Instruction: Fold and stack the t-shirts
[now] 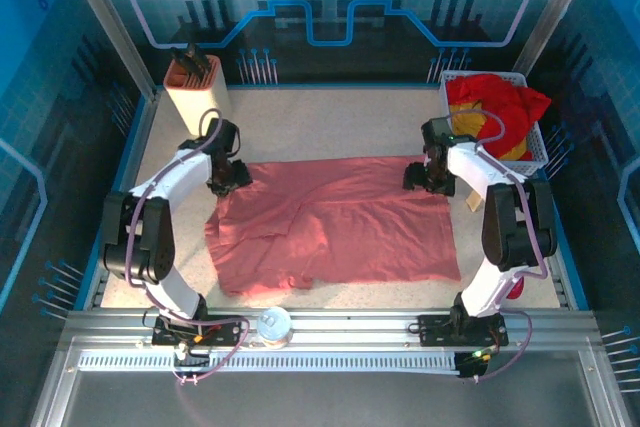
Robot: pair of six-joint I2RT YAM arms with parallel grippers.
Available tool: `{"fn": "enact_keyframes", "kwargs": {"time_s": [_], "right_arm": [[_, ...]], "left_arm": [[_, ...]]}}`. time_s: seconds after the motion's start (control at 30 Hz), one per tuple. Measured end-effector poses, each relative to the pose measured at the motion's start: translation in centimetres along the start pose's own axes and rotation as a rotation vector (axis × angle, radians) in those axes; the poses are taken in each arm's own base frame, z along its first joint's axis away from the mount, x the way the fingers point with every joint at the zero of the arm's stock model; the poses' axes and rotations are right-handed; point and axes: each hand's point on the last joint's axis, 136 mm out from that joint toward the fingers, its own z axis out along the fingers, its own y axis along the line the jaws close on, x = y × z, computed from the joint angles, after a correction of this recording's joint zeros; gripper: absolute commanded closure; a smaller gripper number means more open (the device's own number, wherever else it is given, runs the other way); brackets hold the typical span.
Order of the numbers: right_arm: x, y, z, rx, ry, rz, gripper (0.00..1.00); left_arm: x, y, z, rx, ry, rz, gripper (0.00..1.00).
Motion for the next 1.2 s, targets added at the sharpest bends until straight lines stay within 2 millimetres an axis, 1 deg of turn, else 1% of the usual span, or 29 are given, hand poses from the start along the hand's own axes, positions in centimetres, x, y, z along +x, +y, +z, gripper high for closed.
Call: {"fn": "enact_keyframes", "kwargs": {"time_s": [0.07, 0.2, 0.4, 0.47, 0.57, 0.7, 0.8, 0.87, 0.97, 1.0, 1.03, 1.1, 1.13, 1.2], "right_arm": [[0.6, -0.2, 0.6, 0.0, 0.016, 0.002, 0.23], [0.2, -1.0, 1.6, 0.022, 0.015, 0.029, 0.25], [-0.7, -4.0, 1.8, 0.064, 0.003, 0.119, 0.25], [-0.8, -4.3, 1.6, 0.074, -0.005, 0.124, 0.25], [-1.1, -3.7, 0.4, 0.067, -0.041, 0.104, 0.25], [-2.3, -1.4, -1.9, 0.031, -0.11, 0.046, 0.25], [-3.6, 0.3, -2.4, 0.008, -0.141, 0.01, 0.27], [-4.5, 1.2, -1.8, 0.002, -0.139, -0.002, 0.27], [-5.3, 2.1, 0.8, 0.001, -0.104, -0.018, 0.28], [-5.3, 2.3, 2.0, 0.004, -0.081, -0.023, 0.28], [-5.3, 2.4, 3.0, 0.009, -0.061, -0.025, 0.28], [-5.1, 2.5, 4.5, 0.019, -0.028, -0.028, 0.28], [-5.3, 2.5, 4.7, 0.025, -0.021, -0.031, 0.28], [-6.5, 3.1, 4.2, 0.012, -0.045, -0.03, 0.28]], "left_arm": [[0.4, -0.3, 0.7, 0.0, 0.012, 0.005, 0.55], [0.6, -0.4, 2.1, -0.007, 0.023, 0.011, 0.56], [1.0, 1.0, 4.0, -0.084, 0.042, 0.024, 0.58], [1.2, 1.5, 4.7, -0.109, 0.052, 0.031, 0.59], [1.2, 1.5, 4.9, -0.116, 0.057, 0.033, 0.59], [0.7, 1.2, 4.7, -0.107, 0.046, 0.033, 0.59], [-0.2, 0.5, 4.7, -0.104, 0.042, 0.041, 0.6], [-1.0, 0.0, 4.9, -0.101, 0.037, 0.052, 0.6], [-1.7, -0.4, 5.9, -0.108, 0.042, 0.068, 0.6], [-1.8, -0.3, 6.2, -0.119, 0.051, 0.076, 0.62], [-2.0, -0.4, 6.2, -0.123, 0.058, 0.08, 0.66], [-2.8, -0.8, 6.5, -0.122, 0.055, 0.09, 0.67], [-3.3, -1.1, 6.6, -0.121, 0.053, 0.097, 0.68], [-3.9, -1.4, 6.8, -0.118, 0.05, 0.1, 0.71]]}}
